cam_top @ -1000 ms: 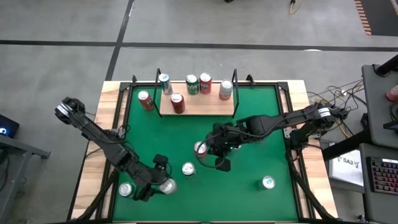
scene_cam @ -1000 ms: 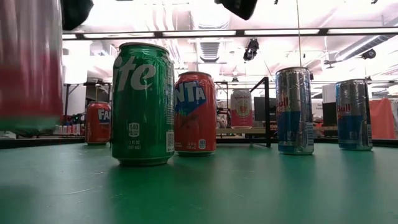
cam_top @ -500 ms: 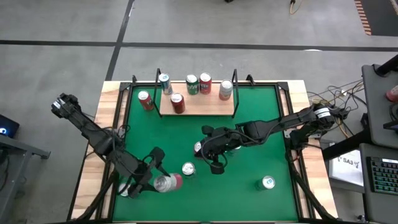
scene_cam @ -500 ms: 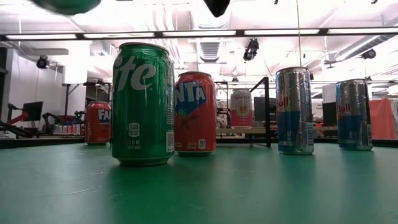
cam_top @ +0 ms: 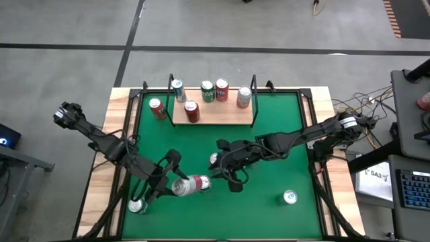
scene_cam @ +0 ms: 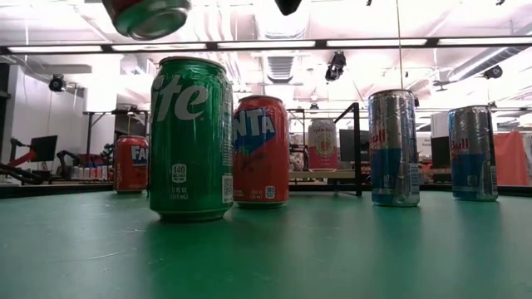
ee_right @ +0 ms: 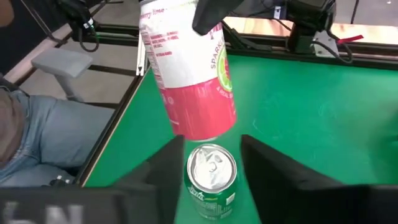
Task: Pick and place cans onto a shelf
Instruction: Put the pink white soda can on the shelf aligned with the other pink white soda can
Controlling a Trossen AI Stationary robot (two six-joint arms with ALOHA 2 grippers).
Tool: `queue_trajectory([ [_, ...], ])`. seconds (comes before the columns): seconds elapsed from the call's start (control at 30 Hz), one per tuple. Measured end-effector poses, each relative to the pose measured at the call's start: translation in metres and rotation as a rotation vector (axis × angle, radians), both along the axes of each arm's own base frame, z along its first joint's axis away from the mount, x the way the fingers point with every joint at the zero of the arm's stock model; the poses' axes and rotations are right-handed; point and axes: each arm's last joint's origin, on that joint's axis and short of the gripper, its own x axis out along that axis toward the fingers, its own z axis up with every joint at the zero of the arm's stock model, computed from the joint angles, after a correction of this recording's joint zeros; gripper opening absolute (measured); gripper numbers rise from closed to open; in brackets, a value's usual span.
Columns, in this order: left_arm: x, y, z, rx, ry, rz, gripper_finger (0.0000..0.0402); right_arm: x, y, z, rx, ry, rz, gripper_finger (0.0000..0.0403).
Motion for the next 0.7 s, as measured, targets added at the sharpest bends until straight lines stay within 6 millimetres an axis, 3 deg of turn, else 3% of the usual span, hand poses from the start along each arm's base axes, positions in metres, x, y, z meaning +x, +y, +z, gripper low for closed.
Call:
queue_trajectory([
  [0.2,0.002,0.002,0.004,0.009,-0.019,-0.003,0.027,0.013,0.005,-0.01,0.013,-0.039,0.001,0.0269],
  [0.37,0.003,0.003,0.006,0.009,-0.02,0.004,0.027,0.023,0.007,-0.019,0.003,-0.067,0.007,0.0343],
  [0.47,0.004,0.004,0.006,0.01,-0.02,0.01,0.027,0.027,0.008,-0.019,0.002,-0.075,0.009,0.0365],
  [0.7,0.007,0.008,0.005,0.026,-0.029,0.024,0.027,0.037,0.01,-0.019,-0.029,-0.089,0.027,0.037],
])
